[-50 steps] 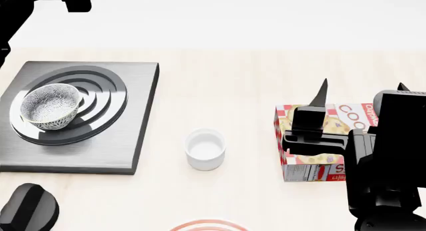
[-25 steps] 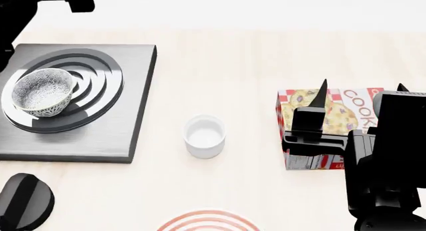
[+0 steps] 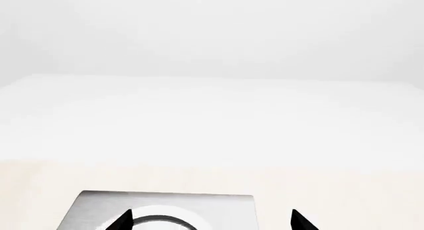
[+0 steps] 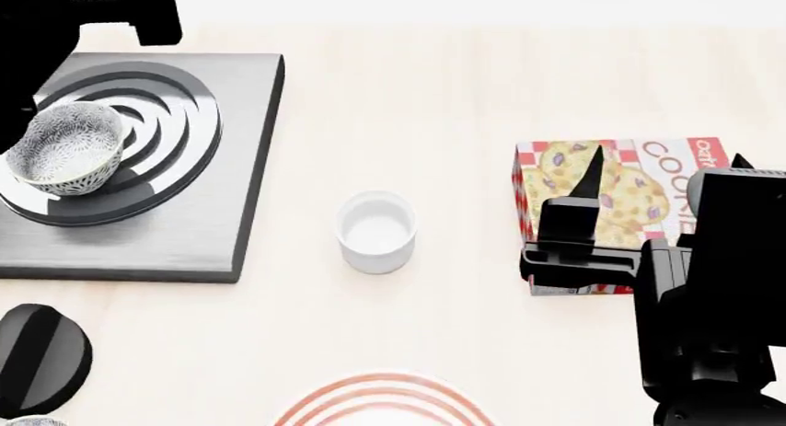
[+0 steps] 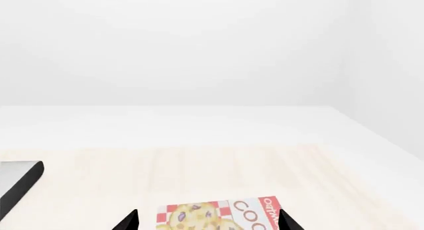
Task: Pick the akita bowl on the stove and place it on the plate.
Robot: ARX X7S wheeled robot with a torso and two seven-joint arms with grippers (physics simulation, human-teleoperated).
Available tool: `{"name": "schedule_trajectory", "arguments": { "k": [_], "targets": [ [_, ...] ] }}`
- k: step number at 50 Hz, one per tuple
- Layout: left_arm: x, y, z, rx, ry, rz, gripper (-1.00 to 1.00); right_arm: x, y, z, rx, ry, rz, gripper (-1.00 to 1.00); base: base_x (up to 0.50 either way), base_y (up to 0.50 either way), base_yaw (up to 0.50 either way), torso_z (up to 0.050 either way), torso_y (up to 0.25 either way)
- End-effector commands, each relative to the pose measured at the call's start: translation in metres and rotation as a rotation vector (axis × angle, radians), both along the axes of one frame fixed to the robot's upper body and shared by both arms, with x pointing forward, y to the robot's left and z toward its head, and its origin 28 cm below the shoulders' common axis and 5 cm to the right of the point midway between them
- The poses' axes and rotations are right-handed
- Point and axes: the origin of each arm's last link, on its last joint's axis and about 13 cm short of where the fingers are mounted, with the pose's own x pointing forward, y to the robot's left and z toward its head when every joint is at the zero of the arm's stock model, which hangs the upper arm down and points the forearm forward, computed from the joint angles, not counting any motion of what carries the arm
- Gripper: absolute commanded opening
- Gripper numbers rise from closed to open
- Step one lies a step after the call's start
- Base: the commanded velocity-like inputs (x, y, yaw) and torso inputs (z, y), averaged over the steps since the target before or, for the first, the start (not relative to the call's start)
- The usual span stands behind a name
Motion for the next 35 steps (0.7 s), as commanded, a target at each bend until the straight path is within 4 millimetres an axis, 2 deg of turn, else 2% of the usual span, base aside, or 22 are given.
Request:
{"name": "schedule_trajectory", "arguments": {
  "k": [1,20,35],
  "targets": [
    [0.001,-0.001,-0.009,0.031,0.061,0.032,1.0,0.0,0.0,0.0,-0.001,0.0,0.001,1.0,0.0,0.0,0.0,0.0,0.0],
    [0.0,-0.003,-0.039,0.155,0.145,0.073,1.0,0.0,0.0,0.0,-0.003,0.001,0.002,1.0,0.0,0.0,0.0,0.0,0.0],
    [0.0,0.0,-0.053,0.237,0.17,0.087,1.0,0.0,0.0,0.0,-0.003,0.001,0.002,1.0,0.0,0.0,0.0,0.0,0.0]
  ]
}}
